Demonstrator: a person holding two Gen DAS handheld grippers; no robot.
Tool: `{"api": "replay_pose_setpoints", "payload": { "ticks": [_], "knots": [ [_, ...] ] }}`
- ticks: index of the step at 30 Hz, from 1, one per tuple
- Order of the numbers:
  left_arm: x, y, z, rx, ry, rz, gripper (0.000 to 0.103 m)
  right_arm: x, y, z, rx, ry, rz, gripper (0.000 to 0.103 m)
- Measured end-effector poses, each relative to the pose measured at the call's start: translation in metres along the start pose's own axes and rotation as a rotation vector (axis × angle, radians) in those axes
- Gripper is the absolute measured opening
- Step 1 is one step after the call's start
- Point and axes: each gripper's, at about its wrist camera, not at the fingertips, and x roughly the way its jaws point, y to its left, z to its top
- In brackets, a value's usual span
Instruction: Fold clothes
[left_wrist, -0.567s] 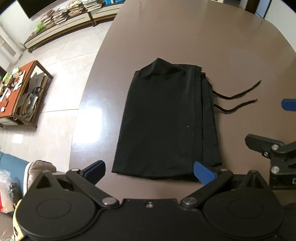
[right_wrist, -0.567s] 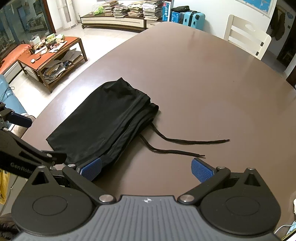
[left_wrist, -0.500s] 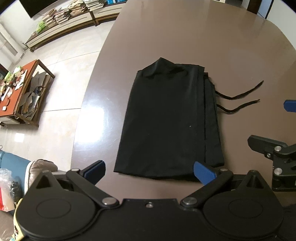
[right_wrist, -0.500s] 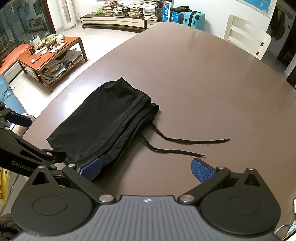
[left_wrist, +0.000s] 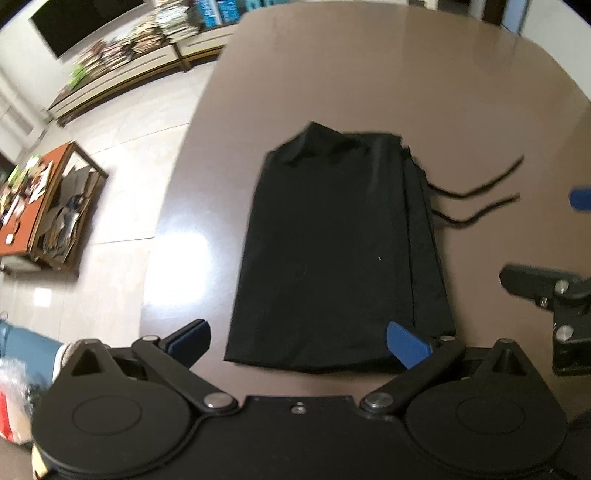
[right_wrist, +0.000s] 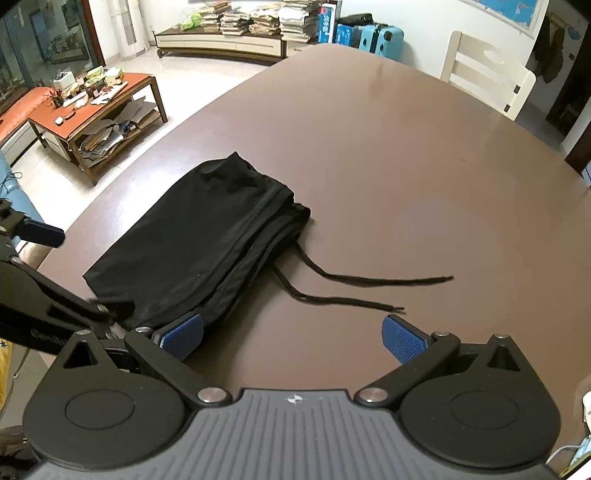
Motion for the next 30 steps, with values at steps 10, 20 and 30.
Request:
{"api": "replay_pose_setpoints", "payload": {
  "ticks": [10,20,30],
  "knots": [
    [0.045,-0.022,0.018,0.168,0.005,-0.105,0.103,0.011,-0.001,-0.014,-0.127,-0.112,0.065,0.095],
    [0.053,-0.005,0.025,0.028,0.016,-0.249,0.007,0.021,-0.007,-0.01,-0.102,-0.075,0.157,0.043],
    [0.063,0.003,0.027,0.012,0.014,-0.184,0.007,0.035,-0.004,-0.001,-0.086,-0.043,0.283,0.017]
  ]
}}
